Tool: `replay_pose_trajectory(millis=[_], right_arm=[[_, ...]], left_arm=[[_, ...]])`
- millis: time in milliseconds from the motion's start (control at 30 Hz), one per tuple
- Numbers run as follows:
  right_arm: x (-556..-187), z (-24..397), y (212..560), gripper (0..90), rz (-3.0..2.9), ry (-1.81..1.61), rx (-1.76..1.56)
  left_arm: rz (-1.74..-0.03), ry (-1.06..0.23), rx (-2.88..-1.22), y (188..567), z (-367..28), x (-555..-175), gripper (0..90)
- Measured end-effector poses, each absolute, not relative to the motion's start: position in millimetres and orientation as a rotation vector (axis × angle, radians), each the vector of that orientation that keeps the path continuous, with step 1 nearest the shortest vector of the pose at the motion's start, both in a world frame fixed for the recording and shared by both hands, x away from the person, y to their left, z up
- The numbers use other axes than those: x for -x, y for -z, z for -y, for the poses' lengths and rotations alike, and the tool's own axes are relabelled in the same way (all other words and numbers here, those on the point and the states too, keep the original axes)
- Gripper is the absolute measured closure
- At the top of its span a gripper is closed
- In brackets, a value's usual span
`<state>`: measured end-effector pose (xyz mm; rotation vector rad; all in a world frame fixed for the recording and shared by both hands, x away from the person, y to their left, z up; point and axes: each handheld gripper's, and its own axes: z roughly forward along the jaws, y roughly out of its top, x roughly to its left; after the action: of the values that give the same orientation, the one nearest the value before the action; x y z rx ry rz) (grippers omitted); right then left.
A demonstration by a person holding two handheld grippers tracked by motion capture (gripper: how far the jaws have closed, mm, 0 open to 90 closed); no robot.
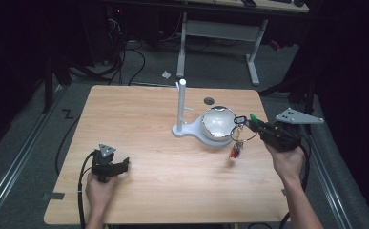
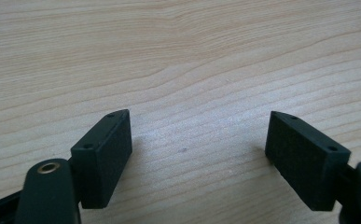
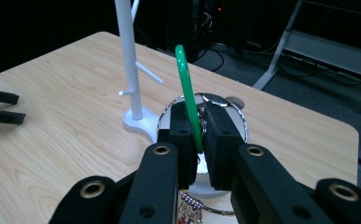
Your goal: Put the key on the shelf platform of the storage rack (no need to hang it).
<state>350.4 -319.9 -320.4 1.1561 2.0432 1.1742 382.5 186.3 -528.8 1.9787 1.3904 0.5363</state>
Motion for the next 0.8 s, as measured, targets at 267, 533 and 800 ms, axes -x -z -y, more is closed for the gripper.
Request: replay_pose_trajectory(millis=[267, 533, 800], right_arm=[[-358, 322, 298, 83.2, -2.054, -1.191, -1.155], [-372, 319, 278, 83.1, -2.057, -1.2, -1.139], [-390, 311, 266, 83.1, -2.065, -1.199, -1.131]], left_arm=[[-1.391, -0.536, -1.978, 529, -186, -382, 23.2], [-1.39, -0.536, -1.979, 529, -186, -382, 23.1], [-1.391, -0.536, -1.977, 529, -186, -382, 23.1]])
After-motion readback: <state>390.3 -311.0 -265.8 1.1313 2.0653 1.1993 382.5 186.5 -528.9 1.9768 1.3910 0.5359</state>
